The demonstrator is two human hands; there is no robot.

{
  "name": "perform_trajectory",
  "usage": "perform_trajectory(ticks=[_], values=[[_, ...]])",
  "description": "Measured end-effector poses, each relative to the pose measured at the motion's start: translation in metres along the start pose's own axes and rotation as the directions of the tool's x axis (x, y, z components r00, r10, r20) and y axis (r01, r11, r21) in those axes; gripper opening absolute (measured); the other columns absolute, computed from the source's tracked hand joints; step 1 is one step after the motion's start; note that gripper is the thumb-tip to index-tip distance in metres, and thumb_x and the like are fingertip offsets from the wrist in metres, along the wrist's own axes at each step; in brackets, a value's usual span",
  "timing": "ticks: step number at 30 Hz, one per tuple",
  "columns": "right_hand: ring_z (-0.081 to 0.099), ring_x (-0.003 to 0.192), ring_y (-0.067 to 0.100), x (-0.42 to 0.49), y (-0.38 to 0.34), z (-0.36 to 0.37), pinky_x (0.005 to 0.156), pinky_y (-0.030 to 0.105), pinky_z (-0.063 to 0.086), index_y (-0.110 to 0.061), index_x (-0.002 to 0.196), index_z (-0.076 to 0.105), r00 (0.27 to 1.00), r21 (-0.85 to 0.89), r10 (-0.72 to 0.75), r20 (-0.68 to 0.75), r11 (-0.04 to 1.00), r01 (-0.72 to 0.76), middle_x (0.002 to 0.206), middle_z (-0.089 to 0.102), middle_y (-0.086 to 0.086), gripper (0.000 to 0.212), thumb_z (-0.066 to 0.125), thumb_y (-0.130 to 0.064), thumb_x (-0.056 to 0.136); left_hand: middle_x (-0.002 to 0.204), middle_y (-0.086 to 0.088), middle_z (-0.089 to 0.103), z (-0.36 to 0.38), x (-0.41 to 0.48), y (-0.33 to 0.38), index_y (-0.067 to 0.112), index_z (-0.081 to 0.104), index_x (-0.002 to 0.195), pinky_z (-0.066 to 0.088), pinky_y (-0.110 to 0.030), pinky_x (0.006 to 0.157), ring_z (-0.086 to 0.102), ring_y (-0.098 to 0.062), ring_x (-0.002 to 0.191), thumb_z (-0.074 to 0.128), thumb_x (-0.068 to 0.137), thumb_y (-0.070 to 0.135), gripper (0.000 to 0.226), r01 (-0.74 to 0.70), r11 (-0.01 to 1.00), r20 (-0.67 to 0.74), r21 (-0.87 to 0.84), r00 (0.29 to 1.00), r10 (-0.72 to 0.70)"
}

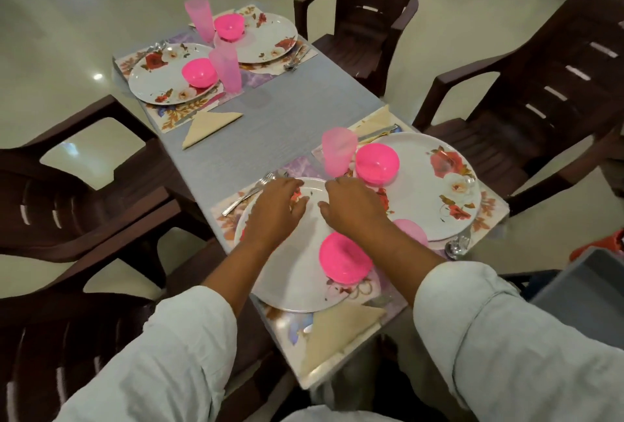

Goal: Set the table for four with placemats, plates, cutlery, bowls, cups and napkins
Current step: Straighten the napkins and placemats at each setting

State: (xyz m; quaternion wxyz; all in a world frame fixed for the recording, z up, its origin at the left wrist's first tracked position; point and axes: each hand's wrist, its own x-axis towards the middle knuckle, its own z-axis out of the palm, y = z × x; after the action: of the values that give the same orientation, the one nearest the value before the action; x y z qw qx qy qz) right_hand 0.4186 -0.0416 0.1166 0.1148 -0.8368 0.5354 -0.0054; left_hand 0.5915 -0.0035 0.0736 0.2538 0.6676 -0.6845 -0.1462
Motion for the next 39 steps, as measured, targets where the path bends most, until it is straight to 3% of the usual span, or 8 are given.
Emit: perform_trajectory(ticks=[9, 13, 19, 24, 28, 32, 35, 39], values=[[0.063, 0.106, 0.03, 0.003, 0.113, -0.038, 0.082, 0.037, 0.051, -0.016, 0.123, 0.064, 0.996, 0.145, -0.071, 0.047, 0.987, 0.064, 0.12, 0.066, 0.007, 0.033, 0.052, -0.034, 0.098, 0.133, -0.008, 0.062, 0.031, 0.011, 0.095, 0.011, 0.062, 0.131, 0.043, -0.043, 0.104, 0.054, -0.029, 0.123, 0.062, 0.095, 0.037, 0.045, 0.147, 0.985, 0.001, 0.087, 0.989, -0.148], [0.063, 0.112, 0.032, -0.004, 0.146, -0.052, 0.091, 0.039, 0.051, -0.013, 0.131, 0.064, 0.989, 0.18, -0.13, 0.064, 0.977, 0.117, 0.127, 0.067, 0.01, 0.037, 0.055, -0.029, 0.098, 0.135, -0.009, 0.06, 0.042, 0.01, 0.128, 0.012, 0.06, 0.135, 0.039, -0.04, 0.106, 0.051, -0.028, 0.126, 0.065, 0.096, 0.03, 0.044, 0.115, 0.991, -0.026, 0.072, 0.993, -0.113], [0.061, 0.118, 0.024, -0.019, 0.185, -0.063, 0.102, 0.04, 0.048, -0.016, 0.128, 0.068, 0.995, 0.18, -0.09, 0.043, 0.98, 0.081, 0.128, 0.068, 0.005, 0.033, 0.058, -0.029, 0.099, 0.13, -0.007, 0.063, 0.053, 0.011, 0.154, 0.013, 0.065, 0.128, 0.043, -0.042, 0.101, 0.053, -0.028, 0.122, 0.063, 0.096, 0.03, 0.036, 0.062, 0.998, -0.027, 0.013, 0.998, -0.062], [0.07, 0.085, 0.019, -0.043, 0.221, -0.063, 0.079, 0.033, 0.057, -0.019, 0.11, 0.077, 0.998, 0.157, -0.022, 0.065, 0.988, 0.012, 0.105, 0.077, 0.0, 0.023, 0.059, -0.027, 0.098, 0.116, -0.007, 0.069, 0.07, 0.018, 0.206, 0.012, 0.072, 0.116, 0.044, -0.037, 0.092, 0.058, -0.026, 0.108, 0.064, 0.097, 0.03, 0.027, -0.066, 0.995, -0.045, -0.078, 0.997, 0.063], [0.069, 0.09, 0.024, -0.071, 0.256, -0.058, 0.075, 0.026, 0.047, -0.016, 0.105, 0.078, 0.994, 0.141, 0.08, 0.075, 0.986, -0.09, 0.101, 0.076, 0.004, 0.02, 0.062, -0.019, 0.094, 0.108, -0.01, 0.069, 0.094, 0.013, 0.264, 0.012, 0.074, 0.11, 0.046, -0.036, 0.086, 0.06, -0.025, 0.1, 0.064, 0.096, 0.022, 0.02, -0.108, 0.982, 0.079, -0.155, 0.989, 0.122], [0.067, 0.099, 0.025, -0.09, 0.291, -0.038, 0.09, 0.036, 0.054, -0.019, 0.104, 0.078, 0.969, 0.212, 0.226, 0.101, 0.947, -0.243, 0.106, 0.074, 0.004, 0.017, 0.067, -0.019, 0.092, 0.095, -0.009, 0.073, 0.132, -0.004, 0.291, 0.011, 0.077, 0.094, 0.049, -0.035, 0.079, 0.065, -0.026, 0.089, 0.065, 0.092, 0.016, 0.014, 0.052, 0.979, 0.252, -0.195, 0.968, -0.001], [0.067, 0.098, 0.025, -0.095, 0.316, -0.019, 0.086, 0.03, 0.051, -0.017, 0.101, 0.078, 0.939, 0.233, 0.322, 0.121, 0.91, -0.342, 0.104, 0.075, 0.005, 0.014, 0.067, -0.016, 0.092, 0.095, -0.005, 0.073, 0.168, -0.022, 0.292, 0.011, 0.075, 0.095, 0.052, -0.032, 0.078, 0.065, -0.022, 0.088, 0.07, 0.091, 0.025, 0.016, 0.235, 0.956, 0.351, -0.174, 0.922, -0.163], [0.067, 0.102, 0.028, -0.095, 0.34, 0.007, 0.081, 0.027, 0.048, -0.017, 0.107, 0.076, 0.903, 0.275, 0.394, 0.172, 0.861, -0.428, 0.109, 0.071, 0.008, 0.017, 0.068, -0.017, 0.092, 0.103, -0.001, 0.069, 0.211, -0.038, 0.282, 0.015, 0.07, 0.101, 0.055, -0.033, 0.082, 0.064, -0.017, 0.093, 0.076, 0.087, 0.035, 0.025, 0.384, 0.907, 0.298, -0.173, 0.898, -0.324]])
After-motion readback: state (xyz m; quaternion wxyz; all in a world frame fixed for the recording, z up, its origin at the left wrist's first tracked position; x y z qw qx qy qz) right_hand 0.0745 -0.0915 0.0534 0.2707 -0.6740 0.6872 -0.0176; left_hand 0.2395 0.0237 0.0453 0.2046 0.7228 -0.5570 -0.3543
